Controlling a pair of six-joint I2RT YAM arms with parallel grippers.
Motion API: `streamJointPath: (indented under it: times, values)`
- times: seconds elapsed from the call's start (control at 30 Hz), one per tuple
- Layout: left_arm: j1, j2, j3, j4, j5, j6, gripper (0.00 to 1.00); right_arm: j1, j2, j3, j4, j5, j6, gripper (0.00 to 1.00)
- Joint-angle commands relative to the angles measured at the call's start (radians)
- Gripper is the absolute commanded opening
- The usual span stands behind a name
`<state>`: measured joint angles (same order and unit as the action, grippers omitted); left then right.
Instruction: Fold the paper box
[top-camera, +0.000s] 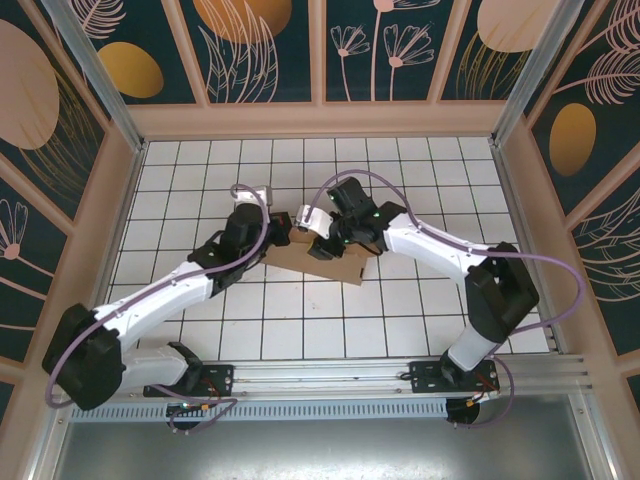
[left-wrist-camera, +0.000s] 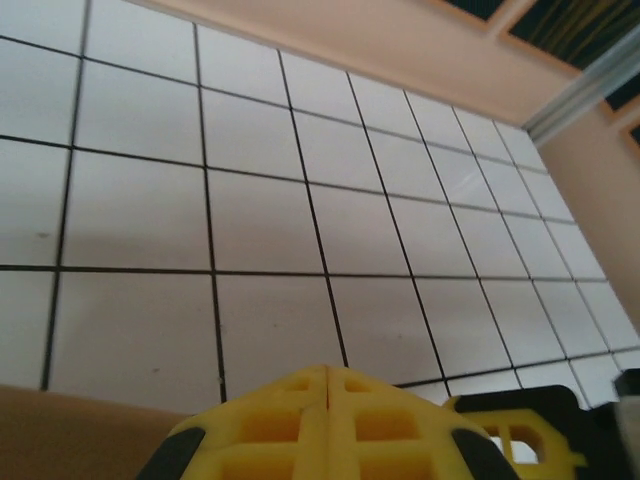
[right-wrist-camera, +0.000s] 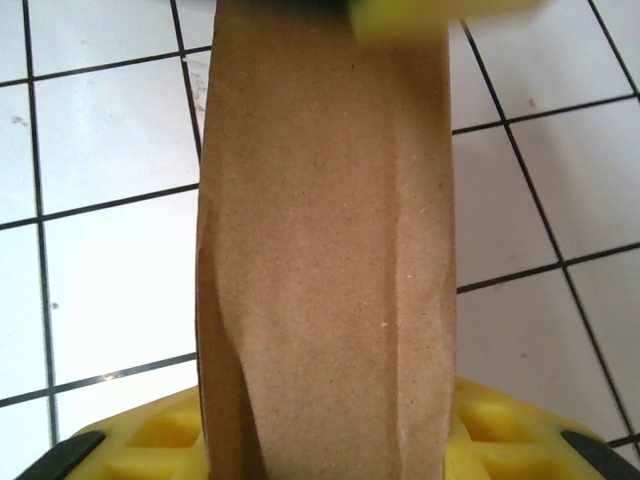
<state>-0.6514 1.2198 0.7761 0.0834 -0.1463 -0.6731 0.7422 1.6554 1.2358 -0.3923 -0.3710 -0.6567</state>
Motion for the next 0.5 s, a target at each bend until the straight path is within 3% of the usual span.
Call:
streamJointPath:
  times: [0.0,0.47]
  values:
    - [0.052,-0.062,0.015,-0.04,0.014,-0.069,0.03,-0.014,0.06,0.065,-0.045,-0.005,-0.134,0.34]
    - [0.118,0.072,0.022,0.037,0.126,-0.164,0.08,-0.046,0.184,0.202,-0.148,-0.14,-0.284,0.34]
